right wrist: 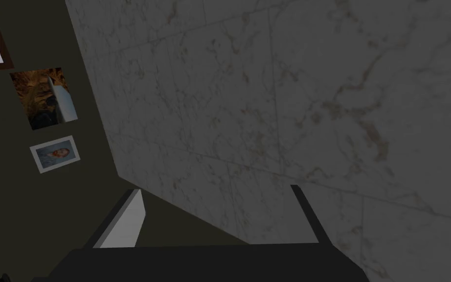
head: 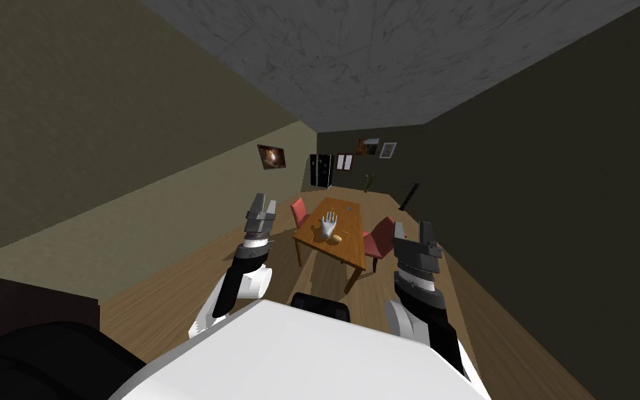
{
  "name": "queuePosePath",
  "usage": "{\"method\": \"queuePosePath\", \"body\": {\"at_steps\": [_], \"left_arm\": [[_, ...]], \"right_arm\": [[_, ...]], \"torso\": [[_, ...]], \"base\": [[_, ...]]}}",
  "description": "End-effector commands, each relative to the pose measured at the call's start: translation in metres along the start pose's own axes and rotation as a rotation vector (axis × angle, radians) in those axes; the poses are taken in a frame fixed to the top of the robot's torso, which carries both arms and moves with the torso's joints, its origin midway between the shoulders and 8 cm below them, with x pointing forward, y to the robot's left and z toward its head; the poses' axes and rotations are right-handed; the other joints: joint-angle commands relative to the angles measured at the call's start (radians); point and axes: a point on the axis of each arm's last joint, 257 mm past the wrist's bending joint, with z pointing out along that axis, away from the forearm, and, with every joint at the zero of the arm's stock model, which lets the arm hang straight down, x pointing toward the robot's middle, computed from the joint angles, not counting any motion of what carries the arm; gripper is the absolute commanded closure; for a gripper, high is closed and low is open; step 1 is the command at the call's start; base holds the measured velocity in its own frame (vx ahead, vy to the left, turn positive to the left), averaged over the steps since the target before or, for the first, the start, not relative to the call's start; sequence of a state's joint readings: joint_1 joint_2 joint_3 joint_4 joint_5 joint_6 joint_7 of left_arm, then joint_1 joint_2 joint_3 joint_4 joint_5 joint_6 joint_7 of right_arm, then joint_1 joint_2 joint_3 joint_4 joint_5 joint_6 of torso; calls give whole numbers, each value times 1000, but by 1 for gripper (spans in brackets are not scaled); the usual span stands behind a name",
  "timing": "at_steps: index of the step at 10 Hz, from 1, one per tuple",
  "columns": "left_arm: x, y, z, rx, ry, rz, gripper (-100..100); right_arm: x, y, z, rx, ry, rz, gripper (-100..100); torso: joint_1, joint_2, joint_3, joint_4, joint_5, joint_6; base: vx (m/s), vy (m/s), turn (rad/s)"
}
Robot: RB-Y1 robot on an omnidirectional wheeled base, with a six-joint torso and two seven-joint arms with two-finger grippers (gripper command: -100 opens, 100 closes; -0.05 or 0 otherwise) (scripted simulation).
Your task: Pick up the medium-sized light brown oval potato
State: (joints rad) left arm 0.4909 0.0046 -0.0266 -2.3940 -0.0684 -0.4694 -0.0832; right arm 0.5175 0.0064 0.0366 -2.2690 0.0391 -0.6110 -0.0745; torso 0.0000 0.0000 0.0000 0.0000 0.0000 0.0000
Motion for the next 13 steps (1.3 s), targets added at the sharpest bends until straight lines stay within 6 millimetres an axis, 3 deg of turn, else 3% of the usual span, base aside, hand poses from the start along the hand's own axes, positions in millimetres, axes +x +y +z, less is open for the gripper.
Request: {"method": "queuePosePath", "body": {"at_steps": [1,5,8,9,13], "left_arm": [[0,0,0,0,0,0,0],[0,0,0,0,0,0,0],[0,0,0,0,0,0,0],[0,0,0,0,0,0,0],[0,0,0,0,0,0,0]], "right_arm": [[4,-5,-2,14,29,-9,-100],[22,-36,-12,91,144,-61,-100],[37,-79,-30,182,257,-139,-100],[38,-80,-30,182,263,-141,-100],[50,-135,-59,286,412,-268,-100]], "torso": [[0,0,0,0,0,0],[0,4,2,1,0,0],[1,3,2,1,0,0],[2,3,2,1,0,0],[3,0,0,0,1,0]], "base": [[-18,1,15],[-52,-1,41],[-52,30,90],[-28,27,23],[-10,46,84]]}}
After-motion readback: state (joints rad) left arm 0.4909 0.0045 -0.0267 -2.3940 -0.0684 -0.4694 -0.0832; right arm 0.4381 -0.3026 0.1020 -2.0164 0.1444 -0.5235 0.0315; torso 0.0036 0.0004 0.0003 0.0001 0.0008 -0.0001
